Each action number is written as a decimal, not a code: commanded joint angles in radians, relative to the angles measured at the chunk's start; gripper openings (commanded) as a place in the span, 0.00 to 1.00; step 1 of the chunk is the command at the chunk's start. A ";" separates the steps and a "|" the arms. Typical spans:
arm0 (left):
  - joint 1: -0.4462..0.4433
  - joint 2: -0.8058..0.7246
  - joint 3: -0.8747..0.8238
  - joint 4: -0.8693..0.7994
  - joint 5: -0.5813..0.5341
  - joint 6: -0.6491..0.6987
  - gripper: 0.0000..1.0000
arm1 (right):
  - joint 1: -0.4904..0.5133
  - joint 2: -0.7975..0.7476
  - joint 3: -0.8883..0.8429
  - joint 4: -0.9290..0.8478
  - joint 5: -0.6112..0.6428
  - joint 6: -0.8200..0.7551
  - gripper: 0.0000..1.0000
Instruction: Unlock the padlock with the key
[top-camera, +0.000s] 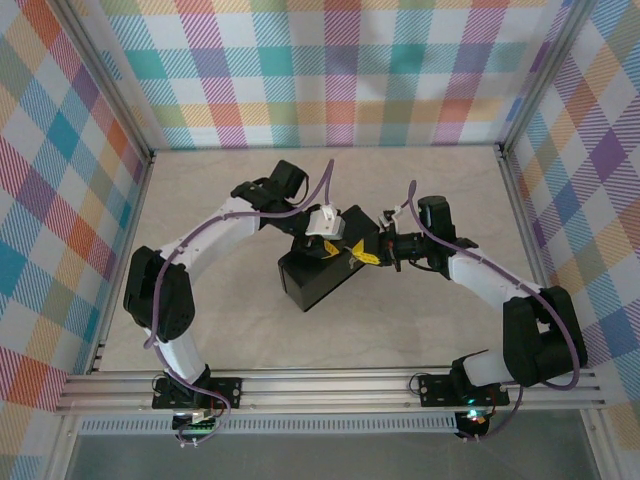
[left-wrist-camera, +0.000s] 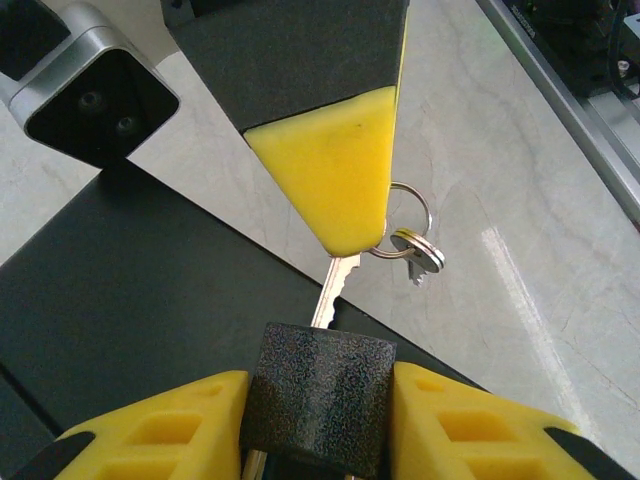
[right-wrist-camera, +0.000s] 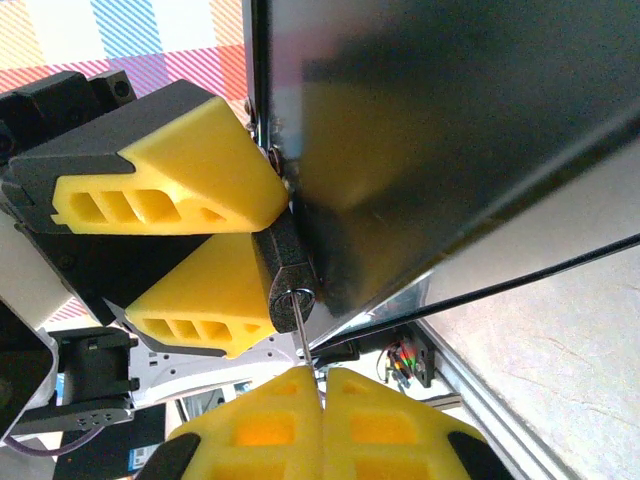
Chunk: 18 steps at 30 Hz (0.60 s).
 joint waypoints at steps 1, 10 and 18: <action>-0.031 -0.004 -0.048 0.000 0.035 -0.004 0.37 | 0.018 0.022 0.055 0.038 0.002 0.036 0.04; -0.031 -0.014 -0.067 0.034 0.039 -0.025 0.36 | 0.019 0.071 0.097 0.058 -0.021 0.091 0.04; -0.032 -0.019 -0.091 0.058 0.051 -0.051 0.36 | 0.027 0.095 0.200 -0.134 0.009 -0.036 0.04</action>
